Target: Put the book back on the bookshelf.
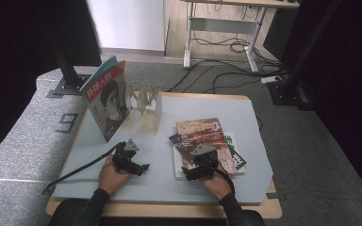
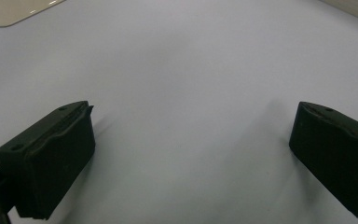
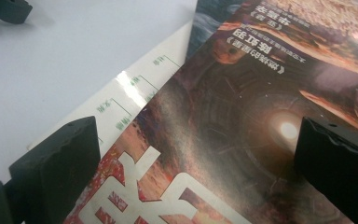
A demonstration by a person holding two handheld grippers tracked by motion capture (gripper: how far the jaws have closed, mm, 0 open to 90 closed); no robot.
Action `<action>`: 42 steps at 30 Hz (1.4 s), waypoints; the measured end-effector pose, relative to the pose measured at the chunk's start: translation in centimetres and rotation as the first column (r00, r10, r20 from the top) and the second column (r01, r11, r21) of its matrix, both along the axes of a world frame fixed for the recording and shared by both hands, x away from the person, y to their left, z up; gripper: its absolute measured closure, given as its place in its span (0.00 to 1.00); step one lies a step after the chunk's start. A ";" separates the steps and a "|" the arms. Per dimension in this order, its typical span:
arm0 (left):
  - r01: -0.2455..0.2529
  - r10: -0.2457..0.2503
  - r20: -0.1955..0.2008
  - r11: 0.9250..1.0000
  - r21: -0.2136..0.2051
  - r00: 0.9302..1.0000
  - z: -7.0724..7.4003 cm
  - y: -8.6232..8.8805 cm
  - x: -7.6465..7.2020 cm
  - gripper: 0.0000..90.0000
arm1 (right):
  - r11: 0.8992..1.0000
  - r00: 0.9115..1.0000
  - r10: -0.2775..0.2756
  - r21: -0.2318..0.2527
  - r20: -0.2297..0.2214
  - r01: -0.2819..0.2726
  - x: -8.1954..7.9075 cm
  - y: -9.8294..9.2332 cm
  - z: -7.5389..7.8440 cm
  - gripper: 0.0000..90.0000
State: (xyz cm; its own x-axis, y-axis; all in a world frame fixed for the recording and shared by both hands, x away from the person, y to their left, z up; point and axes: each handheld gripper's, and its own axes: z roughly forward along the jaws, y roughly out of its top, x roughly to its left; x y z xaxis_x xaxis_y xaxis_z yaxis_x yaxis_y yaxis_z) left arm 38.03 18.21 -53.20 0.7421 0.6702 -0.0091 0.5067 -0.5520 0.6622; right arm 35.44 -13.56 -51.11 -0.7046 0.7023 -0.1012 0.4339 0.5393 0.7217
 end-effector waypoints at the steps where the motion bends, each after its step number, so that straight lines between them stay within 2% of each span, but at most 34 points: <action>1: 0.000 0.000 0.000 1.000 0.000 1.000 0.0 0.0 0.0 0.00 | 1.000 1.000 -0.003 0.003 -0.003 0.003 0.0 -0.2 0.0 0.00; 11: 0.000 0.000 0.000 1.000 0.000 1.000 0.0 0.0 0.0 0.00 | 0.999 0.999 -0.036 0.035 -0.030 0.037 -0.1 -2.6 0.2 0.00; 14: 0.000 0.000 0.001 1.000 0.000 1.000 0.0 0.0 0.0 0.00 | 0.996 0.997 -0.073 0.048 -0.036 0.075 -0.2 -4.6 0.2 0.00; 18: 0.000 0.000 0.001 1.000 0.000 1.000 0.0 0.0 0.0 0.00 | 0.991 0.993 -0.116 0.056 -0.037 0.118 -0.4 -6.1 0.2 0.00; 22: 0.000 0.000 0.001 1.000 0.000 1.000 0.0 0.0 0.0 0.00 | 0.992 0.993 -0.109 0.064 -0.054 0.112 -0.2 -6.5 0.4 0.00; 23: 0.000 0.000 0.001 1.000 0.000 1.000 0.0 0.0 0.0 0.00 | 0.990 0.993 -0.097 0.097 -0.070 0.103 0.0 -6.7 0.4 0.00; 25: 0.000 0.000 0.001 1.000 0.000 1.000 0.0 0.0 0.0 0.00 | 0.977 0.992 -0.078 0.192 -0.100 0.096 0.3 -7.4 0.7 0.01; 26: 0.000 0.000 0.001 1.000 0.000 1.000 0.0 0.0 0.0 0.00 | 0.974 0.992 -0.088 0.201 -0.094 0.106 0.4 -7.6 0.9 0.01; 29: -0.001 0.001 0.000 1.000 0.000 1.000 0.0 0.0 0.0 0.00 | 0.976 0.993 -0.108 0.185 -0.056 0.117 0.8 -8.3 1.5 0.01; 33: 0.000 0.000 0.001 1.000 0.000 1.000 0.0 0.0 0.0 0.00 | 0.971 0.985 -0.171 0.165 -0.034 0.174 2.4 -8.8 1.7 0.01; 37: -0.001 0.001 0.001 1.000 0.000 1.000 0.0 0.0 0.0 0.00 | 0.970 0.979 -0.197 0.138 -0.050 0.202 4.3 -8.5 1.4 0.01; 38: -0.001 0.001 0.001 1.000 0.000 1.000 0.0 0.0 0.0 0.00 | 0.970 0.979 -0.197 0.138 -0.050 0.202 4.3 -8.5 1.4 0.01; 39: -0.001 0.001 0.001 1.000 0.000 1.000 0.0 0.0 0.0 0.00 | 0.970 0.978 -0.201 0.127 -0.061 0.207 5.2 -8.3 1.3 0.01; 42: -0.001 0.001 0.001 1.000 0.000 1.000 0.0 0.0 0.0 0.00 | 0.969 0.975 -0.212 0.117 -0.069 0.219 6.4 -8.3 1.1 0.01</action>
